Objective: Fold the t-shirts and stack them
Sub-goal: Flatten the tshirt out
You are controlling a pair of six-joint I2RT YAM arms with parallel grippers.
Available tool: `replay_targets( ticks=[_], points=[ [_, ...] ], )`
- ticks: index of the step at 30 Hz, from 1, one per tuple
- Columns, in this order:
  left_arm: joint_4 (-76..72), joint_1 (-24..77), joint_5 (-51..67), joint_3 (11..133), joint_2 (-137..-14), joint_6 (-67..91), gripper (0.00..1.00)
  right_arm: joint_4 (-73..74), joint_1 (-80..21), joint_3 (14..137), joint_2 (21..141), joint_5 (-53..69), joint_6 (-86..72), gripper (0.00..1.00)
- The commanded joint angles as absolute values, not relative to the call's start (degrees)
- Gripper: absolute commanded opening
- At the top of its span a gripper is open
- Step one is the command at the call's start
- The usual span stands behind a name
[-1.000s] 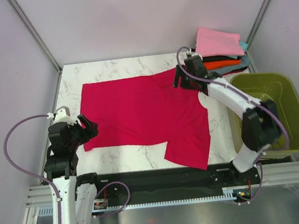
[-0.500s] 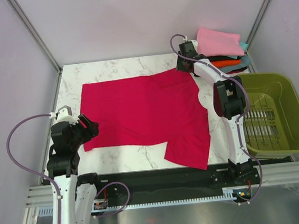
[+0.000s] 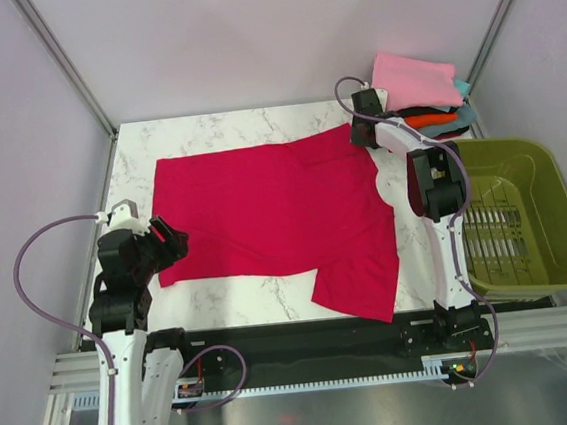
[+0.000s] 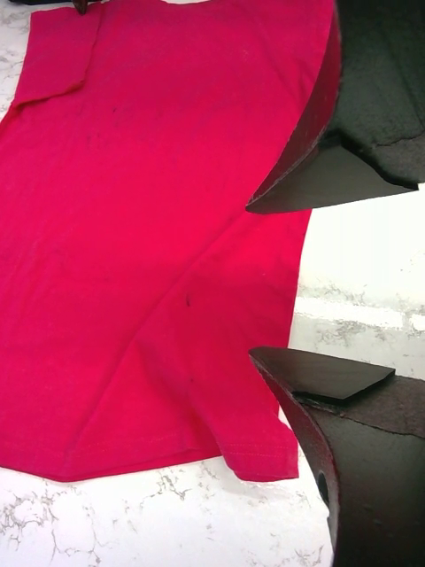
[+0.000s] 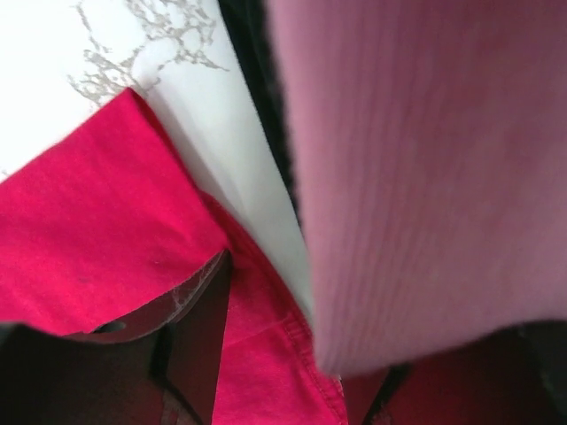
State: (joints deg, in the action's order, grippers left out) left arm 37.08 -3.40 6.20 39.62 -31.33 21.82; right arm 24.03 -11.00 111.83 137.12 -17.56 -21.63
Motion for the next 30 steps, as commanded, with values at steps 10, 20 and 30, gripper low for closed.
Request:
replay_targets(
  ticks=[10, 20, 30],
  points=[
    [34.45, -3.34, 6.94, 40.52, -31.99, 23.03, 0.68, 16.61, -10.9, 103.71, 131.14, -13.45, -22.68, 0.52],
    [34.19, -3.25, 7.12, 40.43, -31.47, 22.94, 0.67, 15.65, -12.22, 100.11, 127.44, -13.18, -22.41, 0.48],
    [34.19, -3.25, 7.29, 40.34, -31.2, 22.85, 0.67, 14.24, -12.92, 99.23, 127.18, -13.27, -21.71, 0.35]
  ],
)
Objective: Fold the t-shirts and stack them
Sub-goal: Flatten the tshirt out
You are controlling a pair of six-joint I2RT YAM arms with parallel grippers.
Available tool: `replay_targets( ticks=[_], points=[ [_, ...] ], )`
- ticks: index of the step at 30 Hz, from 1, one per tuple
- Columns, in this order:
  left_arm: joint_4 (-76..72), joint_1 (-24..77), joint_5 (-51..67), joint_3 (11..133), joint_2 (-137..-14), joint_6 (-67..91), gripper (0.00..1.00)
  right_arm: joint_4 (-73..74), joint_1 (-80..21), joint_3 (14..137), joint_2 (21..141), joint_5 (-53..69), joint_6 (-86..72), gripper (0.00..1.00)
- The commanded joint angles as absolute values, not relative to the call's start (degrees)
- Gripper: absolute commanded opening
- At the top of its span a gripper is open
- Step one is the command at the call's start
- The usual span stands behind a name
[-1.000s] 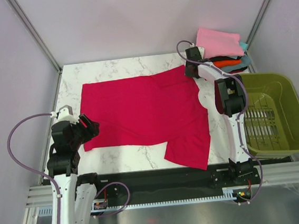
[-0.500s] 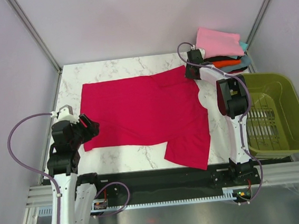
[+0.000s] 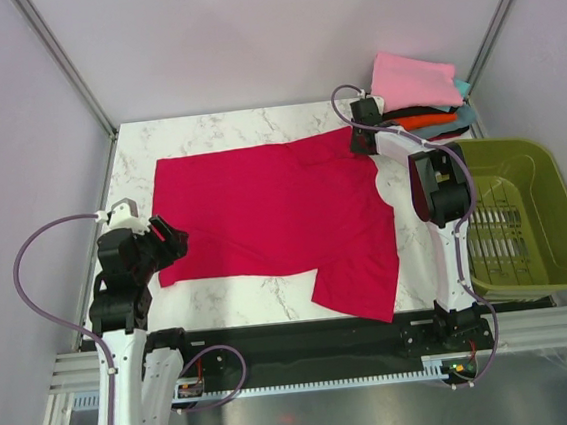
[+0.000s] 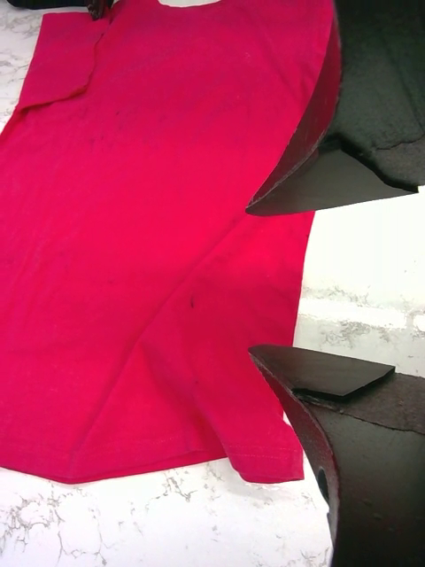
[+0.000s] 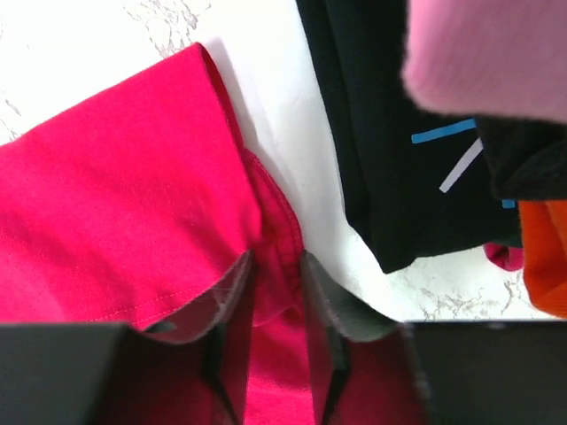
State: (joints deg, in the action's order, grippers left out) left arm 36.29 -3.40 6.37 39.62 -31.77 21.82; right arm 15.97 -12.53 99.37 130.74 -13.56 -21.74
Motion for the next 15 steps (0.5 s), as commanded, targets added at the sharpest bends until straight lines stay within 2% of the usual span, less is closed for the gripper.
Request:
replay_targets(
  ticks=[1, 2, 4, 9, 15],
  points=[
    [34.19, -3.25, 7.38, 40.34, -31.29, 22.85, 0.67, 14.06, -13.09, 99.4, 127.18, -13.36, -21.45, 0.33],
    [34.19, -3.25, 7.38, 40.34, -31.2, 22.85, 0.67, 14.06, -13.1, 99.67, 127.18, -13.27, -21.18, 0.26],
    [34.1, -3.25, 7.38, 40.25, -31.2, 22.85, 0.67, 13.97, -13.18, 100.46, 127.18, -13.27, -20.66, 0.22],
    [34.1, -3.25, 7.47, 40.17, -31.2, 22.85, 0.67, 14.5, -13.27, 101.69, 127.18, -12.83, -19.69, 0.22],
    [34.01, -3.25, 7.56, 40.17, -31.29, 22.76, 0.67, 15.55, -13.27, 102.83, 127.18, -12.83, -18.98, 0.29]
  ],
)
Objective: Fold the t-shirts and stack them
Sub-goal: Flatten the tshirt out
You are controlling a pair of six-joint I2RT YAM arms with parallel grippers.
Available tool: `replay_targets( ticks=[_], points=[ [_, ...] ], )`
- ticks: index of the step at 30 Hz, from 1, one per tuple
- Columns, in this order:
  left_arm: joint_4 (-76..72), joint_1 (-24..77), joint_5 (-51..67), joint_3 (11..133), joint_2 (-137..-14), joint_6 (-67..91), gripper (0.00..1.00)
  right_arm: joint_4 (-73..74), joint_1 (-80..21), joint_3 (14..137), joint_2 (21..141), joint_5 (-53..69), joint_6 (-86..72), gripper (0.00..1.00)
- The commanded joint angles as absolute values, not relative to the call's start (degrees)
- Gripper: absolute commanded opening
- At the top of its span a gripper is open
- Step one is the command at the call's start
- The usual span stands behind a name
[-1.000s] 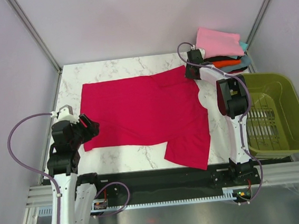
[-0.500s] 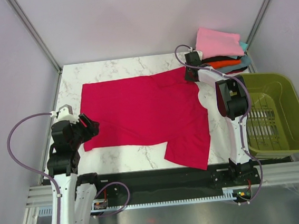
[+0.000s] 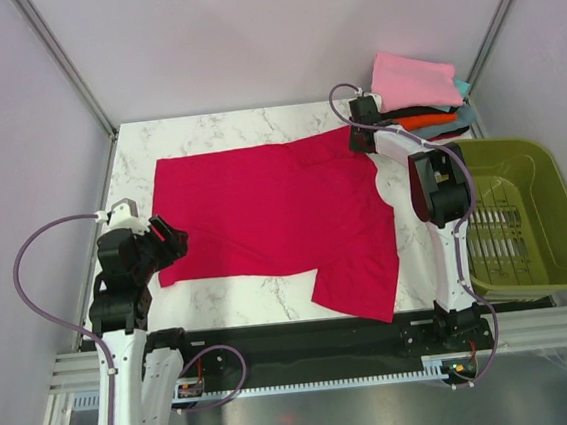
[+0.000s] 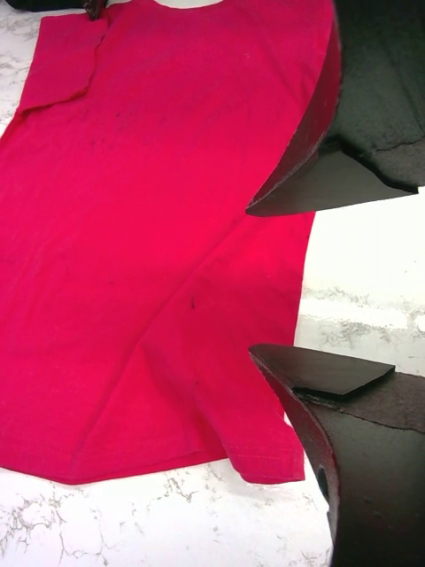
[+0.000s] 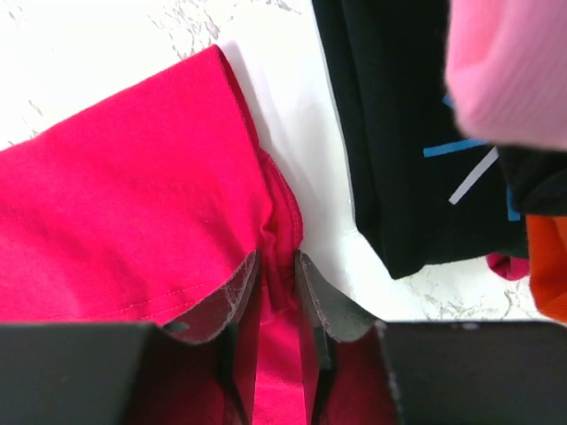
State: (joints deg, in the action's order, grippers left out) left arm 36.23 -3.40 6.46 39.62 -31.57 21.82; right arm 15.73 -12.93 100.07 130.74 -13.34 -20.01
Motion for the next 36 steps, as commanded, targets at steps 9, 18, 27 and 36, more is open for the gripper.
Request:
replay_targets(
  ticks=[9, 18, 27, 36],
  points=[
    [33.84, -3.25, 7.65, 39.99, -31.2, 22.76, 0.66, 16.35, -13.27, 103.8, 127.18, -12.83, -18.46, 0.29],
    [33.75, -3.25, 7.73, 39.99, -31.11, 22.68, 0.66, 17.14, -13.89, 104.59, 127.62, -12.22, -17.84, 0.46],
    [33.66, -3.16, 7.65, 39.9, -31.03, 22.68, 0.66, 19.42, -16.61, 105.91, 128.58, -20.91, -14.42, 0.47],
    [33.57, -2.9, 7.56, 39.73, -30.76, 22.59, 0.66, 23.2, -18.19, 108.1, 130.17, -26.62, -12.39, 0.47]
  ],
)
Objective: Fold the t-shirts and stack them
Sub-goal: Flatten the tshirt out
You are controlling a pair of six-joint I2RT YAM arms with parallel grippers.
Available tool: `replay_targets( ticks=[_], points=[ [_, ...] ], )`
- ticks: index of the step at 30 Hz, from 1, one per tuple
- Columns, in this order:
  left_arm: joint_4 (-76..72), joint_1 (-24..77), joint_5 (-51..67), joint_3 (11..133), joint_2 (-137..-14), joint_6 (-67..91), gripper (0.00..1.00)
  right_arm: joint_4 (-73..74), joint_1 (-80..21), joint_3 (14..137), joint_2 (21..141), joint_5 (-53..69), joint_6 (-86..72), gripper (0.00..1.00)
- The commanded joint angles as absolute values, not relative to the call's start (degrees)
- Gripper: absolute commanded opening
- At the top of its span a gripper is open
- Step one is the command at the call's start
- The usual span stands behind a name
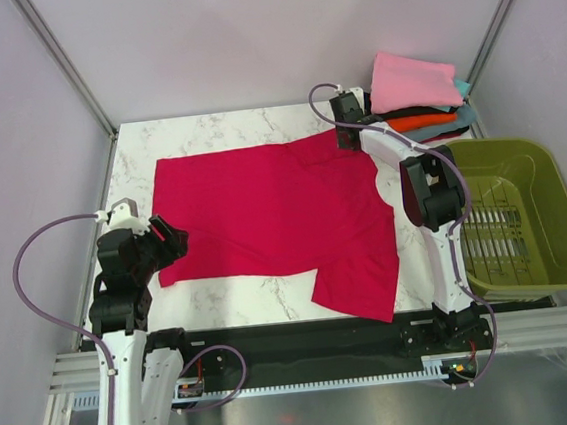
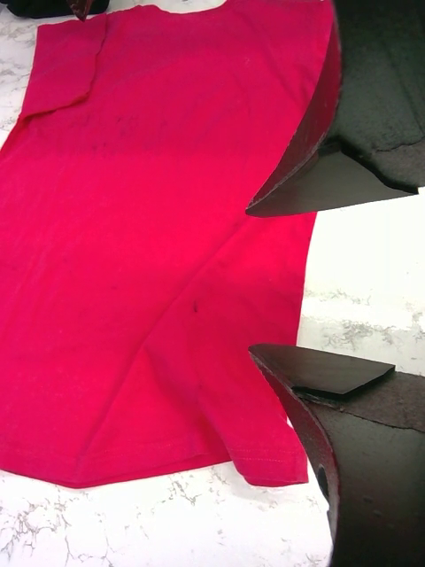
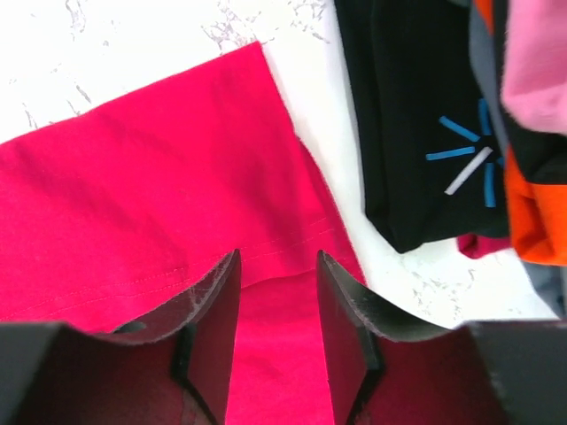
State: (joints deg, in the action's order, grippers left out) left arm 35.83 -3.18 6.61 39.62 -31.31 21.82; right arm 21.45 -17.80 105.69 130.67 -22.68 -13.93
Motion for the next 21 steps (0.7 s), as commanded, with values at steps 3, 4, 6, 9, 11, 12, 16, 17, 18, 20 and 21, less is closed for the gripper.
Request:
replay_targets(
  ticks=[3, 4, 6, 9, 11, 12, 16, 17, 18, 20, 21],
  points=[
    [33.57, -2.72, 7.38, 39.73, -30.67, 22.59, 0.66, 24.25, -18.81, 108.28, 129.99, -31.98, -10.81, 0.5],
    [33.57, -2.64, 7.3, 39.73, -30.67, 22.59, 0.66, 24.17, -18.9, 108.11, 129.64, -32.17, -10.55, 0.5],
    [33.57, -2.46, 7.3, 39.73, -30.59, 22.59, 0.66, 24.08, -18.81, 107.84, 129.02, -31.12, -10.9, 0.5],
    [33.49, -2.29, 7.29, 39.64, -30.41, 22.59, 0.66, 24.08, -18.81, 108.63, 130.16, -28.14, -11.16, 0.49],
    [33.49, -2.02, 7.21, 39.64, -30.15, 22.5, 0.66, 24.08, -18.72, 109.51, 131.65, -27.6, -11.51, 0.48],
    [33.49, -1.85, 7.03, 39.64, -30.15, 22.5, 0.66, 24.17, -18.72, 109.95, 132.18, -27.86, -11.6, 0.48],
    [33.57, -1.67, 6.86, 39.64, -30.15, 22.41, 0.66, 24.26, -18.2, 111.36, 134.38, -26.73, -12.74, 0.44],
    [33.57, -1.58, 6.77, 39.64, -30.15, 22.41, 0.66, 24.26, -17.93, 111.62, 134.91, -26.11, -13.09, 0.44],
    [33.49, -1.58, 6.77, 39.64, -30.06, 22.33, 0.66, 24.34, -17.67, 111.62, 135.09, -25.76, -13.36, 0.43],
    [33.49, -1.58, 6.68, 39.55, -30.06, 22.32, 0.66, 24.26, -17.58, 111.53, 135.7, -25.32, -13.97, 0.43],
    [33.57, -1.58, 6.68, 39.64, -30.06, 22.32, 0.66, 24.26, -17.49, 111.45, 135.79, -25.23, -14.24, 0.43]
  ],
)
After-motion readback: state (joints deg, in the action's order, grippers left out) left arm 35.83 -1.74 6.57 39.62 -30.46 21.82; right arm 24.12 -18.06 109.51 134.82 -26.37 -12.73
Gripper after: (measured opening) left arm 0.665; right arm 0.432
